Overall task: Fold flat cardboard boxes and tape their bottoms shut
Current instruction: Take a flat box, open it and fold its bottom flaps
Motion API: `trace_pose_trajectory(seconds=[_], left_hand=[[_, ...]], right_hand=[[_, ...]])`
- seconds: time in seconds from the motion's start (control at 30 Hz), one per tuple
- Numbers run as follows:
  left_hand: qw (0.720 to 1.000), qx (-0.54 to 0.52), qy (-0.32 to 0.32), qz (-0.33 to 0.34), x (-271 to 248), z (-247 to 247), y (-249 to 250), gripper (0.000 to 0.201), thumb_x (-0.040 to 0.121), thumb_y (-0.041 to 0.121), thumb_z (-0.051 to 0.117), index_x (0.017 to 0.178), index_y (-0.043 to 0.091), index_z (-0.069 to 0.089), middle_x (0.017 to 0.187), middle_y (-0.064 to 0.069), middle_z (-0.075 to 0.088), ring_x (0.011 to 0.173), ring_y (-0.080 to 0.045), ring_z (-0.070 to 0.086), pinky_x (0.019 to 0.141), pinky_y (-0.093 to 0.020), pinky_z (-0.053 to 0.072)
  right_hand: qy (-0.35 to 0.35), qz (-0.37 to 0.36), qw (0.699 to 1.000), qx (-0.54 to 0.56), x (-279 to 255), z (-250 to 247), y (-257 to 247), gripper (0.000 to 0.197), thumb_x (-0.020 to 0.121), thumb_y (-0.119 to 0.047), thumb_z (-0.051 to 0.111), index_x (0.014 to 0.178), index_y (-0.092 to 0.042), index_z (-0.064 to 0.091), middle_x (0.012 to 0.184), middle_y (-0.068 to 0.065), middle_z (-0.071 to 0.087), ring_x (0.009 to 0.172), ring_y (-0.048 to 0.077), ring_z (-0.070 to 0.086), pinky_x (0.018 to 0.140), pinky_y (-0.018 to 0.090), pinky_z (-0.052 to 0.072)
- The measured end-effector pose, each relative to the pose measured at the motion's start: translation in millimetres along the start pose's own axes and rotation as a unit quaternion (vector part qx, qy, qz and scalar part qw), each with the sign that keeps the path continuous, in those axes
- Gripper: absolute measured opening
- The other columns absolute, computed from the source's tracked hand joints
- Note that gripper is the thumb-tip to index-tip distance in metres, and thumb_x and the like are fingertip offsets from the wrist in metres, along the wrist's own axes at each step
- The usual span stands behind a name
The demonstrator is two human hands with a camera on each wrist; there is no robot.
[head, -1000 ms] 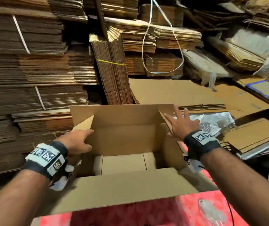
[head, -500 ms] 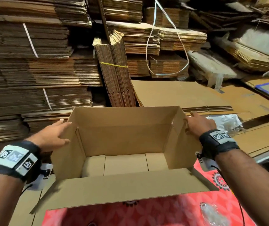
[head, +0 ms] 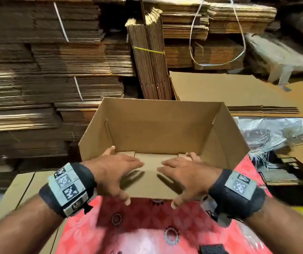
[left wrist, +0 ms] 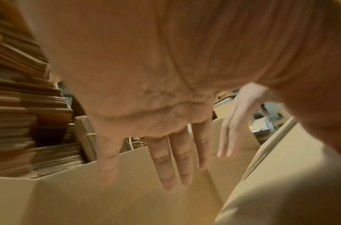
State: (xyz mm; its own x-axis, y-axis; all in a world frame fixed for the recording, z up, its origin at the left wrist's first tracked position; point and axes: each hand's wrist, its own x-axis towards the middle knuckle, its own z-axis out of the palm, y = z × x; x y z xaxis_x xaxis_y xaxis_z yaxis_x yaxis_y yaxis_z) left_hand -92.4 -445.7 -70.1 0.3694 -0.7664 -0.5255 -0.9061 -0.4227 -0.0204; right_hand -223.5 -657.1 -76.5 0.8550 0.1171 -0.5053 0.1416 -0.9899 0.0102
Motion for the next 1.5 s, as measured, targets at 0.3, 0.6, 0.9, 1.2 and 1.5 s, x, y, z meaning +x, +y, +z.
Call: trace_pose_trajectory(seconds=[0.3,0.6,0.9,1.2,1.5], left_hand=[[0.937,-0.047,0.321,-0.128,-16.8,-1.7,-58.8,0.081,0.071,0.079,0.025,0.138,0.042,0.052,0.160,0.018,0.032,0.147,-0.005,0.026,0.117,-0.059,0.019],[0.726,-0.250,0.607,-0.204,26.3,67.6,-89.4,0.107,0.078,0.069,0.058,0.150,-0.005,0.031,0.155,-0.027,0.035,0.146,-0.036,0.030,0.123,-0.044,0.022],[0.582,-0.589,0.480,-0.290,56.7,113.6,-62.9,0.107,0.070,0.069,0.068,0.145,0.007,0.025,0.134,-0.012,0.054,0.130,-0.032,0.053,0.106,-0.032,0.037],[0.615,-0.531,0.492,-0.313,50.6,78.1,-90.2,0.082,0.083,0.051,0.078,0.144,0.024,0.031,0.128,-0.015,0.064,0.117,-0.037,0.061,0.101,-0.043,0.045],[0.759,-0.437,0.384,-0.293,55.2,103.4,-85.9,0.098,0.087,0.065,0.065,0.156,0.054,-0.003,0.137,-0.021,0.058,0.126,-0.041,0.055,0.108,-0.047,0.043]], right_hand=[[0.291,0.188,0.938,0.022,-26.5,-3.4,59.9,0.075,0.089,-0.067,0.056,0.153,-0.041,0.028,0.166,-0.006,0.023,0.150,0.015,0.023,0.120,0.057,0.020],[0.535,0.374,0.645,0.397,-5.9,104.8,111.5,0.135,0.068,-0.075,0.073,0.161,-0.006,0.004,0.166,0.021,0.019,0.152,0.035,0.023,0.120,0.056,0.027],[0.431,0.290,0.671,0.530,28.1,165.6,112.0,0.107,0.069,-0.092,0.049,0.135,-0.010,0.034,0.137,0.010,0.055,0.128,0.026,0.054,0.110,0.044,0.042],[0.560,0.290,0.634,0.448,11.5,119.0,127.2,0.097,0.082,-0.038,0.084,0.156,-0.024,0.024,0.138,0.003,0.058,0.121,0.022,0.059,0.108,0.041,0.045],[0.425,0.311,0.765,0.370,17.1,132.0,131.2,0.112,0.082,-0.056,0.076,0.163,-0.036,0.002,0.163,0.015,0.029,0.146,0.032,0.029,0.119,0.048,0.028]])
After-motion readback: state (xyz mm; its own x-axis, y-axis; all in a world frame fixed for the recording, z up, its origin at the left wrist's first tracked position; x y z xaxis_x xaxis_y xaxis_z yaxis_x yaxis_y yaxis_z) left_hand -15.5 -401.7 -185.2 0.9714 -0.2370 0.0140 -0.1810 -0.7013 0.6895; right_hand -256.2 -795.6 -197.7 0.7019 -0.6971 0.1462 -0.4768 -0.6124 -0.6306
